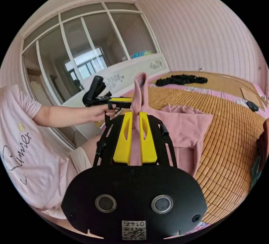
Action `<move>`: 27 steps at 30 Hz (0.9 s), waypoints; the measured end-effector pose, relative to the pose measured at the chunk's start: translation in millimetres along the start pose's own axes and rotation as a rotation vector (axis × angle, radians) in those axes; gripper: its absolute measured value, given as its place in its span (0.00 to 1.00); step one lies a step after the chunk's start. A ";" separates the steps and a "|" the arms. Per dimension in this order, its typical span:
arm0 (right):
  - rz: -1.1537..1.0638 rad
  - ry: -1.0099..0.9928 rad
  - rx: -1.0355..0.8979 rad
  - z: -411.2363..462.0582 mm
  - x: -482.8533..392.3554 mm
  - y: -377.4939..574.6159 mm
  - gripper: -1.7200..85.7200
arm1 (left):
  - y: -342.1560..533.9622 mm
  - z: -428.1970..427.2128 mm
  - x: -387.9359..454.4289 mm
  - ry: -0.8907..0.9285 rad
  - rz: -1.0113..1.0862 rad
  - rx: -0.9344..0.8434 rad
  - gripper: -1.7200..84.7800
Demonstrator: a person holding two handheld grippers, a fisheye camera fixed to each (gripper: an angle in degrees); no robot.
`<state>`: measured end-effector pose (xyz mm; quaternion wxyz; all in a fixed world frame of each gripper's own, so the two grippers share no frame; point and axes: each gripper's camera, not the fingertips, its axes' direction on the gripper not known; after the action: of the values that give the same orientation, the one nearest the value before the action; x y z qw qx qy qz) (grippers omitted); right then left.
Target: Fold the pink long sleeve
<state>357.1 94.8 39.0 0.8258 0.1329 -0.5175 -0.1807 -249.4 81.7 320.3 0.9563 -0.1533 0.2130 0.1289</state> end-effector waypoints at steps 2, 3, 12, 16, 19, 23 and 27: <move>0.000 0.007 -0.225 63.8 -17.1 16.2 0.09 | 46.2 -17.1 -26.9 -0.002 -0.086 -0.040 0.12; -0.023 0.009 -0.338 95.3 -31.1 31.6 0.10 | 73.2 -28.5 -38.4 0.005 -0.127 -0.065 0.12; 0.213 -0.036 -0.438 136.3 -67.0 103.8 0.11 | 149.1 -90.8 -47.4 0.040 -0.201 -0.017 0.10; 0.278 0.092 -0.401 129.3 -65.3 113.8 0.11 | 148.1 -95.0 -35.7 0.049 -0.130 0.019 0.11; 0.305 0.169 -0.374 132.7 -60.2 114.2 0.11 | 149.0 -91.5 -33.6 0.015 -0.093 0.010 0.11; 0.294 0.210 -0.375 154.1 -49.0 101.0 0.11 | 147.3 -82.4 -37.7 -0.022 -0.119 -0.016 0.12; 0.246 0.289 -0.355 167.8 -26.5 68.5 0.12 | 125.8 -81.6 -37.8 0.022 -0.085 -0.022 0.12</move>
<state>206.0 162.5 117.5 0.9174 -0.0535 -0.3665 -0.1457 -351.8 162.1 236.9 0.9568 -0.1742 0.2152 0.0886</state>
